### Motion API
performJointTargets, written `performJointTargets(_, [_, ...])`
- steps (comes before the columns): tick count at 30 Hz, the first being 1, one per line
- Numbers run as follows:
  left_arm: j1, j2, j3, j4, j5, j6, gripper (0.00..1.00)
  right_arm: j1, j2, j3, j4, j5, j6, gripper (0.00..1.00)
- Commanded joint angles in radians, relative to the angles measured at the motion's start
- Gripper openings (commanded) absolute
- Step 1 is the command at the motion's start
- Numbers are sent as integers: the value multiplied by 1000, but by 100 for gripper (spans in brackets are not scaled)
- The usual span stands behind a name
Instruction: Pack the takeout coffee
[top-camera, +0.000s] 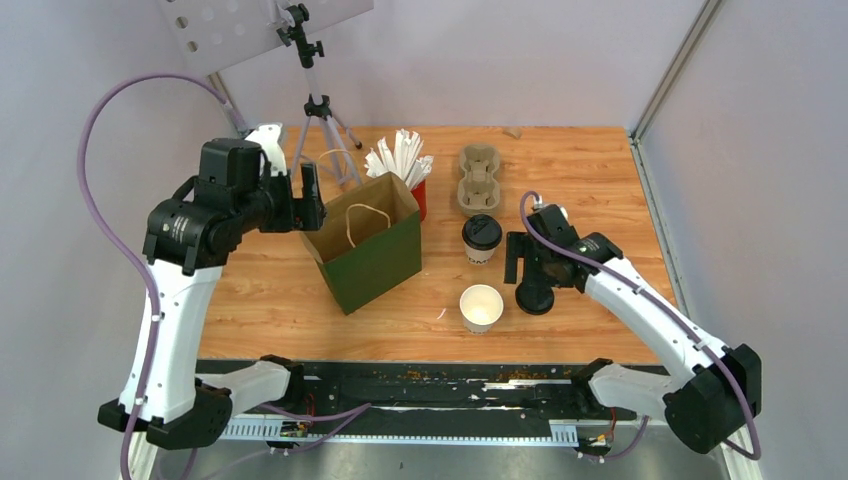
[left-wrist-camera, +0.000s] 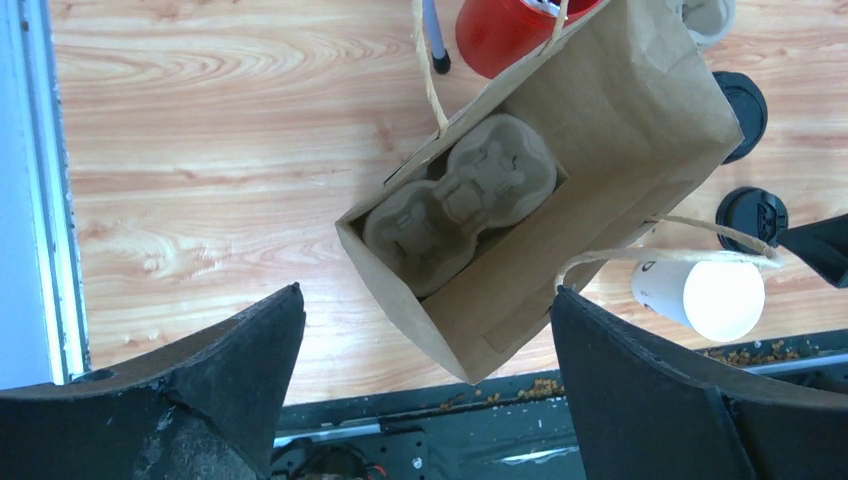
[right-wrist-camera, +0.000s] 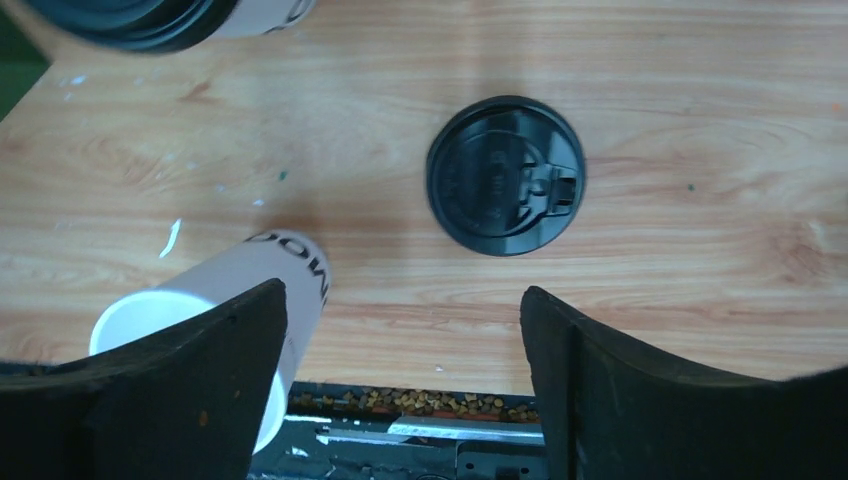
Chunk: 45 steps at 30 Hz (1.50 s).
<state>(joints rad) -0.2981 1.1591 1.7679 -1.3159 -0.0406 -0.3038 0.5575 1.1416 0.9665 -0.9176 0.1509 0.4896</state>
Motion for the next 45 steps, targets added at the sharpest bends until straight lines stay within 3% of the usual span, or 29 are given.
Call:
performJointTargets(1, [7,-77,-56,90,-39,-16,100,-62,46,0,21,81,-8,92])
performJointTargets(6, [7,-106,-52,90,-52,-25,100,-129,144,-70,136,42,-49,93])
performJointTargets(11, [7,-76,-4,27,33,39,100,-187,244,-85,159,-6,-112,93])
performJointTargets(25, [8,-121,-30,81,51,52,97,-234,336,-127,234,-45,-152,94])
performJointTargets(37, [7,-121,-44,94,90,57,94,-249,320,-135,237,-74,-179,77])
performJointTargets(45, [7,-127,-64,125,133,39,92,-248,195,-15,52,-64,-209,75])
